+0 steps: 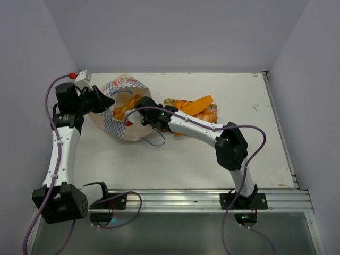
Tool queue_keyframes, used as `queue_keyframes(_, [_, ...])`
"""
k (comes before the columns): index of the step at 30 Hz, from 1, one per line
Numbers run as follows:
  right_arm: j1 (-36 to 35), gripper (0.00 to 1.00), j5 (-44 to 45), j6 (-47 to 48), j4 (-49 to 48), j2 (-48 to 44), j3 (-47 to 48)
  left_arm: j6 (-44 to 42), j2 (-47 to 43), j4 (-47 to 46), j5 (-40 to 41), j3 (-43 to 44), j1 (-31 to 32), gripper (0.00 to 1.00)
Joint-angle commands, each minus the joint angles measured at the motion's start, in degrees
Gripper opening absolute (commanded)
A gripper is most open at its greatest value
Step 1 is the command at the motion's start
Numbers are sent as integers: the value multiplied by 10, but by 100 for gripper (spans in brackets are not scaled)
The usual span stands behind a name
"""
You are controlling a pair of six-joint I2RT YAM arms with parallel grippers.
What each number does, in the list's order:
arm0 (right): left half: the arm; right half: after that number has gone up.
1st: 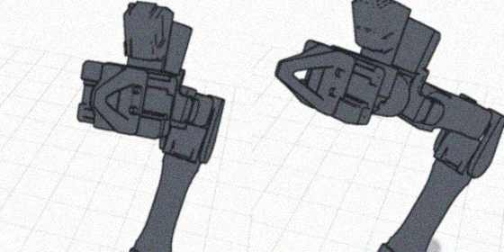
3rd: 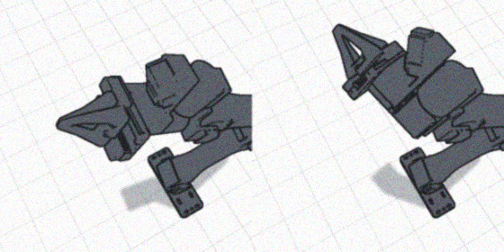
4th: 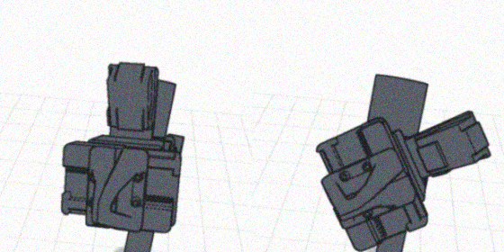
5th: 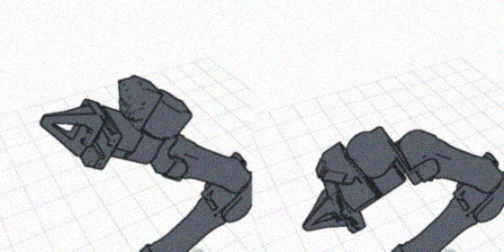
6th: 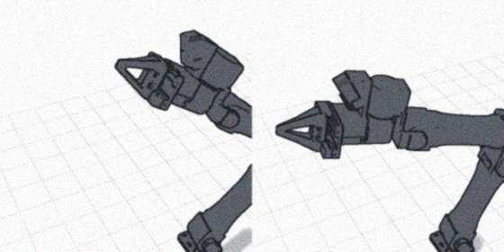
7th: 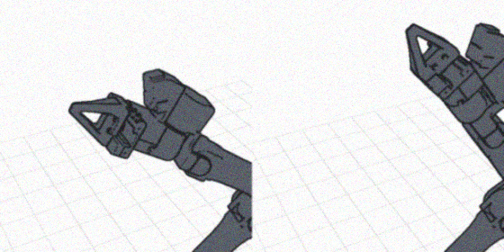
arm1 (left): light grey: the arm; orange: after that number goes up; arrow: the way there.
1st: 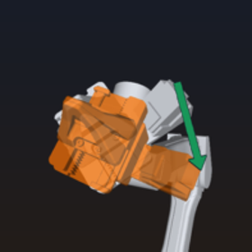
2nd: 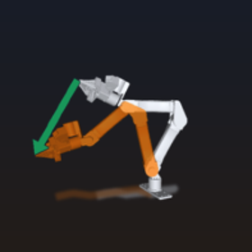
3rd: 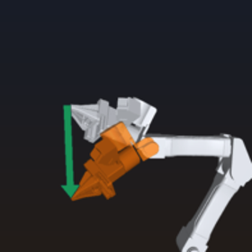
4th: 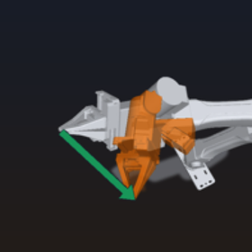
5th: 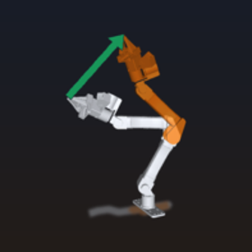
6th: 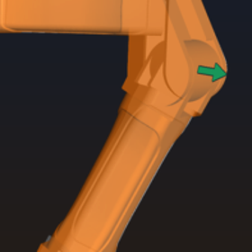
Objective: Take the fake bread out of the paper bag
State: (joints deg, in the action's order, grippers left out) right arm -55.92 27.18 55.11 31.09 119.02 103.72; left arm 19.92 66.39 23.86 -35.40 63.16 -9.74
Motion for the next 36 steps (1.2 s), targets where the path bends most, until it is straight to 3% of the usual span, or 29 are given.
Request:
queue_keyframes(1, [-7,0,-7,-37,26,-54,-6,-7,-10,-17,-12,-13,-3,0])
queue_keyframes(18, [-14,3,-2,-125,134,-105,-60,-6,-19,-36,-22,-49,-3,0])
queue_keyframes(24, [-13,21,-5,-126,121,-109,-70,-8,-26,-36,-29,-58,-3,0])
queue_keyframes(36, [-21,38,-11,-77,111,-133,-56,-6,-30,-40,-39,-67,-2,0])
